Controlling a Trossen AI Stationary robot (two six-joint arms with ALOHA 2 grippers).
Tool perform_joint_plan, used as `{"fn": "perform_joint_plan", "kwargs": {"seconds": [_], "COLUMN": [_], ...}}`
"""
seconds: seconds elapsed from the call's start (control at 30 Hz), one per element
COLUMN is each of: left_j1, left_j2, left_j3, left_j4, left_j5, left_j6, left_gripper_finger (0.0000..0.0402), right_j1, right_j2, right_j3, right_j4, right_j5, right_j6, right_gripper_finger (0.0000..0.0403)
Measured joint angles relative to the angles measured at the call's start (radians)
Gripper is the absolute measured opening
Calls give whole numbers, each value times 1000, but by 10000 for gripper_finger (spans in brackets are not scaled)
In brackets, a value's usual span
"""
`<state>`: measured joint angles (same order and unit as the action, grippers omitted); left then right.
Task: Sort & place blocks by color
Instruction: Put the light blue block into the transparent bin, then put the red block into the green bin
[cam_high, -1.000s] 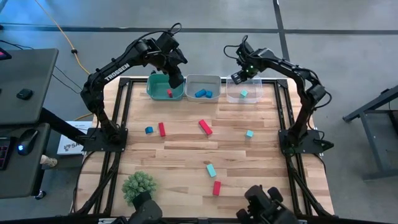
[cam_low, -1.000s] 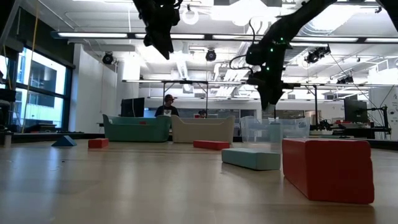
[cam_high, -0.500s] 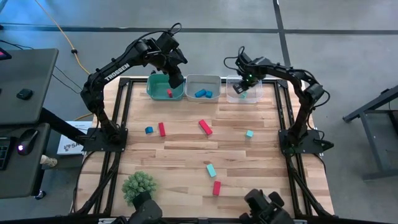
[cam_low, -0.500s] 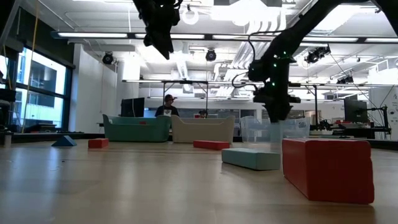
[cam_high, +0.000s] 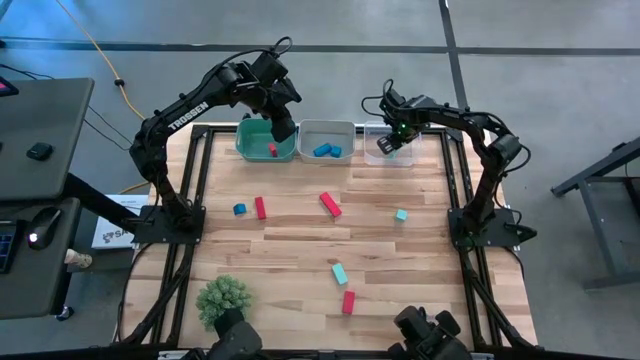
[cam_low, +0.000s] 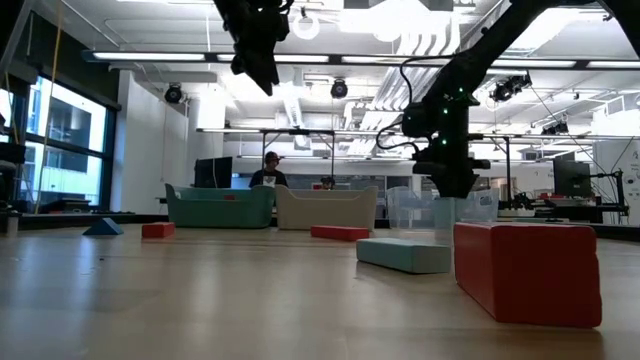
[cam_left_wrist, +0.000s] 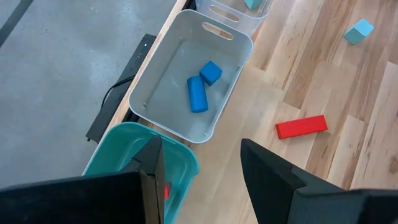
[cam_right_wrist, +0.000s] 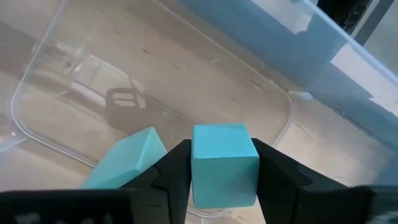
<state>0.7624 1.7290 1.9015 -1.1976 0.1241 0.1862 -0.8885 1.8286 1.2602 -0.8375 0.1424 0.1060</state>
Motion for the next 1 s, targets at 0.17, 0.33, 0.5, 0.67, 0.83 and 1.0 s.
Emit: {"fn": "perform_joint_plan", "kwargs": {"seconds": [0.17,0.33,0.5,0.67,0.83,1.0], "left_j1": [0,0,0,0,0,1], "left_j2": [0,0,0,0,0,0], "left_j3": [0,0,0,0,0,0], "left_j4": [0,0,0,-1,-1,-23], "left_j5": [-2,-71,-84,-83,-90,-114], "left_j6": [0,-3,-1,0,-49,-240], "left_gripper_finger": [131,131,135,158,193,215], "right_j1": [0,0,0,1,1,1], "right_j2": [0,0,0,-4,-5,-5], "right_j3": [0,0,0,12,89,188], "right_j4": [-1,-3,-3,-31,-95,-157], "right_j5": [-1,-1,-5,-19,-41,-46], "right_j6": [-1,-1,13,27,52,52], "right_gripper_finger": [149,152,152,154,154,154]}}
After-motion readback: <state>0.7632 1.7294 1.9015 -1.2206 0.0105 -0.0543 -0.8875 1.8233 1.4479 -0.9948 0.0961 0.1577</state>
